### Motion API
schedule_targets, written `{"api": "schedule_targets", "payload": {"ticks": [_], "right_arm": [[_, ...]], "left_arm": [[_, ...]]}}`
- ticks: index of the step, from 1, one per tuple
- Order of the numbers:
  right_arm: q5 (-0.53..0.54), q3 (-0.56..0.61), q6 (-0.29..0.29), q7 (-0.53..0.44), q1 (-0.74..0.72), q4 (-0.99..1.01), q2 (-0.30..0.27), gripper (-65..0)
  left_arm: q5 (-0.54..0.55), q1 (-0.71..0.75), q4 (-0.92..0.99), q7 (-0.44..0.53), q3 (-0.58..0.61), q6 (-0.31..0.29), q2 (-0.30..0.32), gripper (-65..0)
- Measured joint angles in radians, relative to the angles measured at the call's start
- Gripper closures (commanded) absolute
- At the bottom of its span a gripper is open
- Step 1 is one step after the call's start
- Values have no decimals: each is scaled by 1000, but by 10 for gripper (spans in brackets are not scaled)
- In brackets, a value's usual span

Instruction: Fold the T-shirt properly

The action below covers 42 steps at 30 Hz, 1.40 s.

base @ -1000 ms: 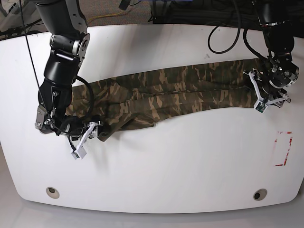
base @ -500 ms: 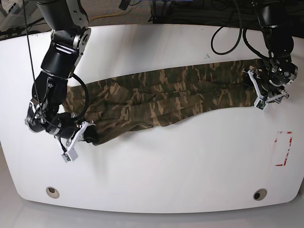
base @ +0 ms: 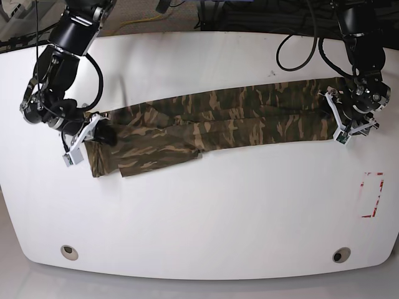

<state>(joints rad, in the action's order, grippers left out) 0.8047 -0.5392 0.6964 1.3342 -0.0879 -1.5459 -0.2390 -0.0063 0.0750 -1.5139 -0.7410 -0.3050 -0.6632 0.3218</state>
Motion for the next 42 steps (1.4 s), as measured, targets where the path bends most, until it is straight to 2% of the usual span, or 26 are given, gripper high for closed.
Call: {"api": "schedule_targets", "payload": {"ticks": [8, 14, 17, 19, 22, 25, 30, 35, 42], "right_arm": [[3, -16, 1, -29, 63, 13, -2, -10], [-114, -16, 0, -69, 69, 116, -31, -319], [-116, -18, 0, -77, 74, 111, -53, -390], [-86, -16, -2, -76, 77, 74, -76, -400], [13, -20, 0, -85, 64, 14, -115, -404], [55, -11, 0, -64, 14, 10, -137, -409], [2, -6, 0, -42, -141, 77, -102, -409], [-85, 107, -3, -55, -304, 277, -82, -409], [-172, 241, -3, -186, -462, 605, -60, -403]], "left_arm": [[0, 0, 1, 0, 0, 0, 0, -428], [0, 0, 1, 1, 0, 0, 1, -428], [-1, 0, 2, 0, 0, 0, 0, -428], [0, 0, 2, 0, 0, 0, 0, -428], [0, 0, 2, 0, 0, 0, 0, -428], [0, 0, 2, 0, 0, 0, 1, -428], [0, 1, 2, 0, 0, 0, 0, -428], [1, 0, 2, 0, 0, 0, 1, -428], [0, 0, 2, 1, 0, 0, 0, -428]]}}
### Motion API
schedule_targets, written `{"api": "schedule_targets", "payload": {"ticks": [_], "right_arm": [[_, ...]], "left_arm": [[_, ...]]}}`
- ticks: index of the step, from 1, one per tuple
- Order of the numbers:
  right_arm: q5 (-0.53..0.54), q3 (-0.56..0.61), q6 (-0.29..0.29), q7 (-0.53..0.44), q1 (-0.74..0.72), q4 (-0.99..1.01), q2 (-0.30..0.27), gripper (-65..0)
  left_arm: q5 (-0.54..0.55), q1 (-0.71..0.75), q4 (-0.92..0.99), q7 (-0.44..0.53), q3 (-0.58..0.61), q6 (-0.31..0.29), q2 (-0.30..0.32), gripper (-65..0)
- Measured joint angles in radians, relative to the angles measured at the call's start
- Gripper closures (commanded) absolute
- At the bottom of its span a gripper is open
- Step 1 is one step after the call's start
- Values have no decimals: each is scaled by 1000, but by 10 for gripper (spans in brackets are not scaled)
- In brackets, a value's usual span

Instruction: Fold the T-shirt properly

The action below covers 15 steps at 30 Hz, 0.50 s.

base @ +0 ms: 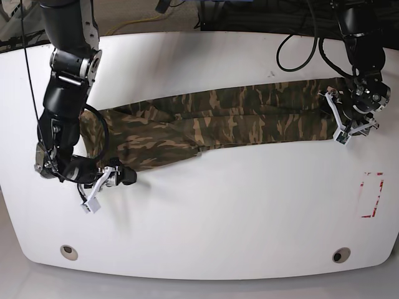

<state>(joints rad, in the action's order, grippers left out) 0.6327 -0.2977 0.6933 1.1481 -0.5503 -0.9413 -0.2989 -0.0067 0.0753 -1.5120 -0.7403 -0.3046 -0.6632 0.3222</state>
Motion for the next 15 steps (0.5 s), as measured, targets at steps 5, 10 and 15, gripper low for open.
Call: {"api": "schedule_targets", "payload": {"ticks": [5, 10, 15], "right_arm": [[-46, 43, -5, -79, -42, 158, -2, -403], [-135, 47, -3, -97, -42, 183, -3, -401], [-174, 42, -4, -106, -31, 182, 17, -400]], "left_arm": [[-2, -12, 1, -4, 0, 0, 0, -428], [-5, -14, 3, -8, 0, 0, 0, -428], [-5, -15, 3, -8, 0, 0, 0, -428]]}}
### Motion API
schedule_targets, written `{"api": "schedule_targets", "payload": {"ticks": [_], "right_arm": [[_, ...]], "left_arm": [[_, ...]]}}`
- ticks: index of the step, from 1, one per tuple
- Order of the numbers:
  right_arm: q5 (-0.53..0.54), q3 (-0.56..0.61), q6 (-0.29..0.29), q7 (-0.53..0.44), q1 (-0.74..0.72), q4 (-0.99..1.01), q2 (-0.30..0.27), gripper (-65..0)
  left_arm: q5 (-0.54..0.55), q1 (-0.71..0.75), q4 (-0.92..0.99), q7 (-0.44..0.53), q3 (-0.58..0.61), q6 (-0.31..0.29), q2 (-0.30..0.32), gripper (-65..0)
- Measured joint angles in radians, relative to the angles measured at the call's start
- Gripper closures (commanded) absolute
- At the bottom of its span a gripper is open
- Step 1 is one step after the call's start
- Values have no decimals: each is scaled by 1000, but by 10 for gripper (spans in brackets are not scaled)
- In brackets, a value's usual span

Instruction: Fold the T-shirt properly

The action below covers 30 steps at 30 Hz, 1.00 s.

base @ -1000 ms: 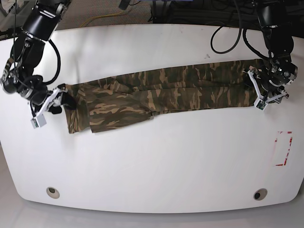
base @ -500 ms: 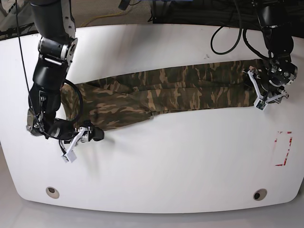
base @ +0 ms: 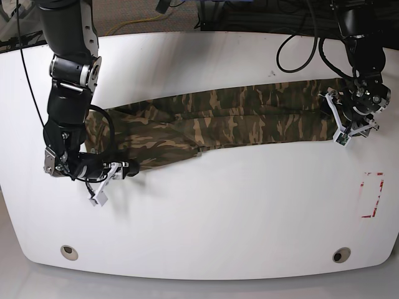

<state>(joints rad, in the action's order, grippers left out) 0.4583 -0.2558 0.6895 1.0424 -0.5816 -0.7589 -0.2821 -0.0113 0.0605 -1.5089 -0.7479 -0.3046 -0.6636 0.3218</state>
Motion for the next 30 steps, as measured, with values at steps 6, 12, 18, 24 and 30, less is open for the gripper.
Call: {"api": "schedule_targets", "payload": {"ticks": [6, 12, 18, 24, 30], "right_arm": [[-4, 2, 0, 1, 21, 0, 21, -231], [-8, 0, -1, 4, 49, -52, 48, 0], [87, -1, 2, 6, 125, -299, 47, 0], [215, -1, 2, 64, 195, -407, 22, 0], [405, -118, 3, 121, 302, -540, -22, 0]], "left_arm": [[-1, 0, 0, 0, 0, 0, 0, -428], [-3, 0, 0, 0, 0, 0, 0, -428], [-4, 0, 0, 0, 0, 0, 0, -428], [9, -8, 27, 11, -1, 0, 1, -428], [9, -8, 32, 16, -1, 0, 1, -428]]}}
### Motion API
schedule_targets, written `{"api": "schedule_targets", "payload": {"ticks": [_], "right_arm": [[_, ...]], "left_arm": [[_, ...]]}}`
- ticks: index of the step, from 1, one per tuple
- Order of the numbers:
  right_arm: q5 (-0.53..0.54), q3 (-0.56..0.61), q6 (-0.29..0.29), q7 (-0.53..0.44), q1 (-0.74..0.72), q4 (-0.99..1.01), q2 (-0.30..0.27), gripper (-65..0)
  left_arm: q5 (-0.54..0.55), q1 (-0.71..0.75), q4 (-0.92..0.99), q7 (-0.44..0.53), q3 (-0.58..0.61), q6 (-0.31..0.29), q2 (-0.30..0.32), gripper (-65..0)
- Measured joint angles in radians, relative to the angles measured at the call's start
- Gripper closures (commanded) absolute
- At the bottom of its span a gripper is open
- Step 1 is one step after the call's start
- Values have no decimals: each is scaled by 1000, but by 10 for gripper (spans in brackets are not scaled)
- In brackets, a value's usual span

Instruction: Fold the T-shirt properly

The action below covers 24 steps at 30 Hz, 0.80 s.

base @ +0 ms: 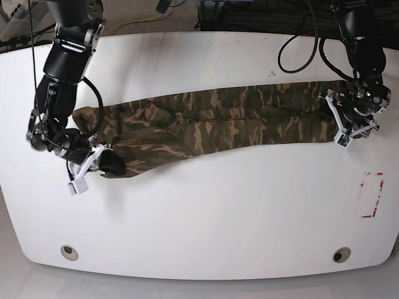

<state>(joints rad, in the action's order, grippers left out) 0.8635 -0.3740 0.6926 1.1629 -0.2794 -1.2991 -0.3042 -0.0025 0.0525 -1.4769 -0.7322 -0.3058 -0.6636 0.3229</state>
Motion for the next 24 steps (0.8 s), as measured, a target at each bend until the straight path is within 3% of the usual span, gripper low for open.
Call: {"api": "schedule_targets", "payload": {"ticks": [5, 14, 21, 24], "right_arm": [[55, -29, 0, 26, 47, -45, -31, 0], [35, -65, 0, 26, 153, -46, -42, -3], [-49, -66, 0, -35, 217, -46, -42, -311], [-105, -68, -1, -37, 220, -47, -45, -395]], "left_arm": [[3, 0, 1, 1, 0, 0, 1, -428], [3, 0, 1, 3, 0, 0, 2, -428], [3, 0, 1, 3, 0, 0, 2, -428], [3, 0, 1, 3, 0, 0, 2, -428]]}}
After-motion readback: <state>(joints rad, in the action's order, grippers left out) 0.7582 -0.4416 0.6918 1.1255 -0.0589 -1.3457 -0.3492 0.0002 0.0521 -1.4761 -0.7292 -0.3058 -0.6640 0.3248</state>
